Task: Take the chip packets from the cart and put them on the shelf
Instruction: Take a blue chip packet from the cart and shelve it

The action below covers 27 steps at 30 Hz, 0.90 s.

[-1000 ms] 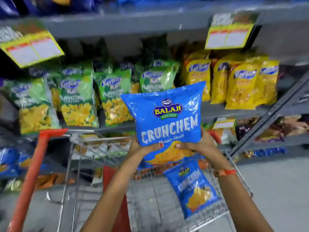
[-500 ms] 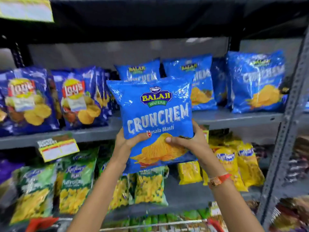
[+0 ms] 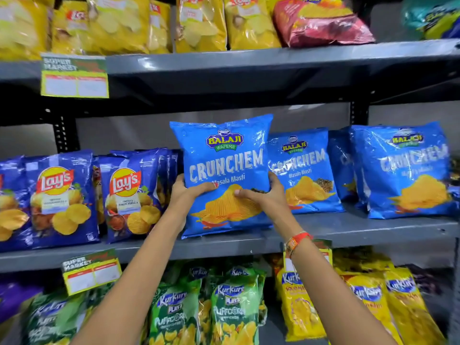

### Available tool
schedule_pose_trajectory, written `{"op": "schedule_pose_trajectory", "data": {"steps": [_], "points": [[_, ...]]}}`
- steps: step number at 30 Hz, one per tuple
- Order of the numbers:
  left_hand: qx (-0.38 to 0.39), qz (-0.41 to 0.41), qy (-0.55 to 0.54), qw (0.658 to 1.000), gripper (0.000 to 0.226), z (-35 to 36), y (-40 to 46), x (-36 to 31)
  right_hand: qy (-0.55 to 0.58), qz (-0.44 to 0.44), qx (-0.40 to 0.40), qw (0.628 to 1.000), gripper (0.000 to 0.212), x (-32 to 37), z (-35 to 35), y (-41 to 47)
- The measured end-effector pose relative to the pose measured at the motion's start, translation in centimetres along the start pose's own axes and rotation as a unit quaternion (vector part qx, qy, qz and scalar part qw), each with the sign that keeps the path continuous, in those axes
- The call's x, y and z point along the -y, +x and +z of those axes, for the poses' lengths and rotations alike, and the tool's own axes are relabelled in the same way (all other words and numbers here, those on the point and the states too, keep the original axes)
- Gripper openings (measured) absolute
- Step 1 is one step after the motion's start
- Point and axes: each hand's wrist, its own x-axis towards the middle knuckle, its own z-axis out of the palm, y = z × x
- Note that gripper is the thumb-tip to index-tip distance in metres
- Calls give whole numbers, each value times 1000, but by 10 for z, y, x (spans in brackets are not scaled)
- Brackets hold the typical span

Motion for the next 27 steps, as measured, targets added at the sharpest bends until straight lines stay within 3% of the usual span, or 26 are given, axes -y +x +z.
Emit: {"op": "schedule_pose_trajectory", "data": {"steps": [4,10,17,20,25,27], "points": [[-4,-12,12,1000,59,-5,17,13,17,23,-18,999,105,-20,13,11],[-18,-12,35,999,46,-9,21,37,-1,29,-30,999,105,-33,19,17],[-66,31,90,993,73,-1,10,35,-11,8,-9,1000,100,-31,15,14],[-139,69,121,980,81,1,-10,40,-49,-34,-52,997,101,-27,8,-5],[-209,225,90,947,45,8,-82,71,-68,-129,-120,982,70,-40,-11,-78],[-204,234,80,947,38,11,-116,103,-52,-119,-119,984,55,-64,-18,-114]]}}
